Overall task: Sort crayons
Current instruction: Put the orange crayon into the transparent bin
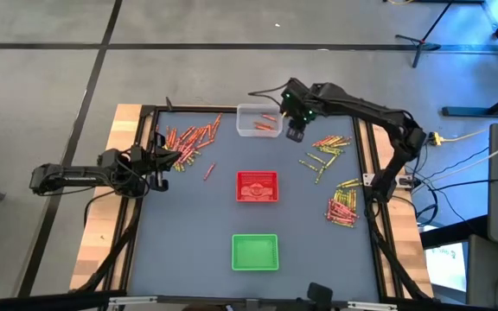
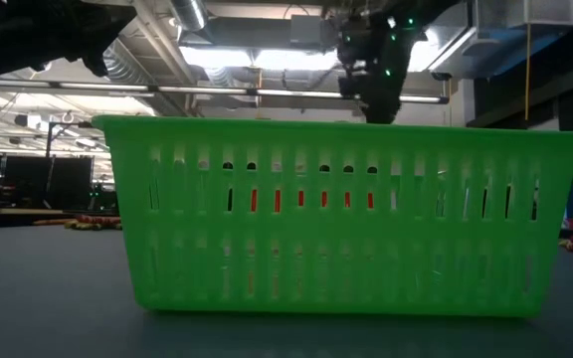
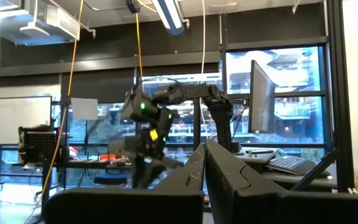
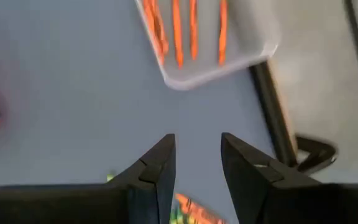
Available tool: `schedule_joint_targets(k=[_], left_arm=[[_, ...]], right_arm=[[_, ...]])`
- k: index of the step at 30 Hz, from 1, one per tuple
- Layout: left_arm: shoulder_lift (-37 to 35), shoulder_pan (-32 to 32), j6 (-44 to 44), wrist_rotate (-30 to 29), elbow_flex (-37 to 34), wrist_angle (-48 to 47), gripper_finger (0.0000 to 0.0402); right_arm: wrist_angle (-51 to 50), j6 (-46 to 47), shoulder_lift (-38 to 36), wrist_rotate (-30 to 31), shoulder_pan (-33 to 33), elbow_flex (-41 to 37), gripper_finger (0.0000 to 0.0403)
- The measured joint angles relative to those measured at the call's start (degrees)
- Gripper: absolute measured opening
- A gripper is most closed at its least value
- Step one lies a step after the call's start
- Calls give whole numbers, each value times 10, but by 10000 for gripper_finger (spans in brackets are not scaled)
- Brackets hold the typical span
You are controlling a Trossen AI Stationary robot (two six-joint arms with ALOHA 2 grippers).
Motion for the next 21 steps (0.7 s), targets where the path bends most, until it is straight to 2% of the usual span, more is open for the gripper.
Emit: schedule_joint_targets(k=[11, 17, 21], left_arm=[[0, 0, 0, 0, 0, -2, 0], [0, 0, 0, 0, 0, -1, 0], [0, 0, 0, 0, 0, 0, 0]], right_arm=[[23, -52, 1, 10, -62, -147, 127], [33, -125, 1, 73, -92, -199, 127], [55, -168, 1, 84, -105, -228, 127]])
